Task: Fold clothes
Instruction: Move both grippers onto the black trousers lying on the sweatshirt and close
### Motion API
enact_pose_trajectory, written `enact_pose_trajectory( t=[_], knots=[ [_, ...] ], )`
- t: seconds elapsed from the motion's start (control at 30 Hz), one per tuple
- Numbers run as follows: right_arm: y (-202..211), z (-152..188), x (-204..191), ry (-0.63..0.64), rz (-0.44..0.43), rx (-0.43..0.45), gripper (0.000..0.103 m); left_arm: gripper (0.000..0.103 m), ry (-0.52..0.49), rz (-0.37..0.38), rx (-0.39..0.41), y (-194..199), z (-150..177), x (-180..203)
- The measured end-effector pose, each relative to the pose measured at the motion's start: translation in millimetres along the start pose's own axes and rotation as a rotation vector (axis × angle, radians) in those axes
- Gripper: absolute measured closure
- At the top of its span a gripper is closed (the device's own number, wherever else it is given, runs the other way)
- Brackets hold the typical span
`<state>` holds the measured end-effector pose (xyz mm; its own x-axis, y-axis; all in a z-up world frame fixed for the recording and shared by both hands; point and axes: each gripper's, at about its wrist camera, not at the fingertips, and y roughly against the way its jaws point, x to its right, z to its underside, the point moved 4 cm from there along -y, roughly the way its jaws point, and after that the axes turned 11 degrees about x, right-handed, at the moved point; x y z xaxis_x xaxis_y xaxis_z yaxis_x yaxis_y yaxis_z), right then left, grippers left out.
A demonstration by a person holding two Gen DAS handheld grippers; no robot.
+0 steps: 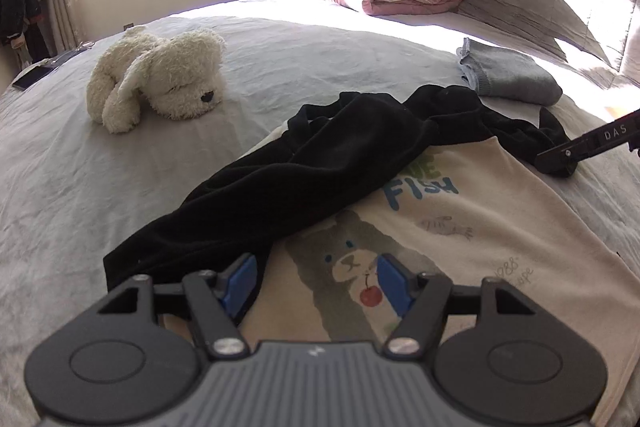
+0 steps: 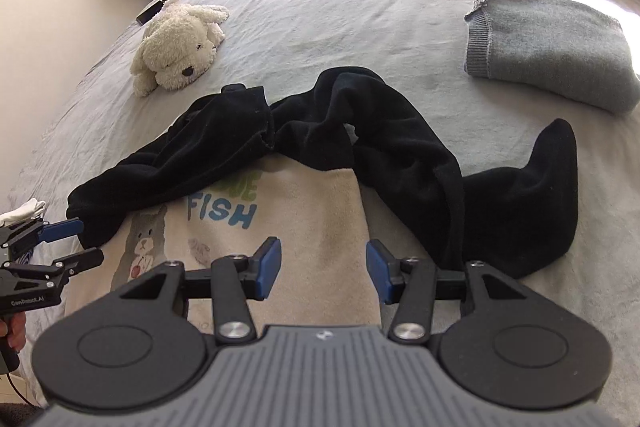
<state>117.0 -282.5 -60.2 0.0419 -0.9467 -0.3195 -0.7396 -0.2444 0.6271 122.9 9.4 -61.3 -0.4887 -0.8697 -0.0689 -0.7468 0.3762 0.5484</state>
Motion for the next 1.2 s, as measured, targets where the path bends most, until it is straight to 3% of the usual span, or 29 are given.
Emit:
enact_pose_trajectory(
  t=[0.3, 0.37, 0.43, 0.5, 0.63, 0.83, 1.2],
  knots=[
    [-49, -30, -12, 0.011, -0.035, 0.088, 0.052, 0.04, -0.207, -0.07, 0.073, -68, -7, 22],
    [-56, -34, -14, 0.012, -0.045, 0.107, 0.052, 0.047, -0.225, -0.089, 0.101, -76, -9, 23],
    [-63, -36, -15, 0.004, -0.054, 0.111, 0.052, 0.074, -0.228, -0.094, 0.124, -80, -11, 23],
    [-68, -37, -16, 0.003, -0.059, 0.114, 0.052, 0.09, -0.218, -0.11, 0.14, -79, -15, 20],
    [-72, -38, -17, 0.01, -0.063, 0.121, 0.052, 0.091, -0.15, -0.135, 0.201, -62, -23, 1],
    [-72, -43, -18, 0.023, -0.067, 0.153, 0.052, 0.091, 0.01, -0.238, 0.252, -33, -31, -57],
    [-79, -58, -33, 0.095, -0.054, 0.192, 0.052, 0.091, 0.312, -0.538, 0.226, 2, -2, -178]
  ],
)
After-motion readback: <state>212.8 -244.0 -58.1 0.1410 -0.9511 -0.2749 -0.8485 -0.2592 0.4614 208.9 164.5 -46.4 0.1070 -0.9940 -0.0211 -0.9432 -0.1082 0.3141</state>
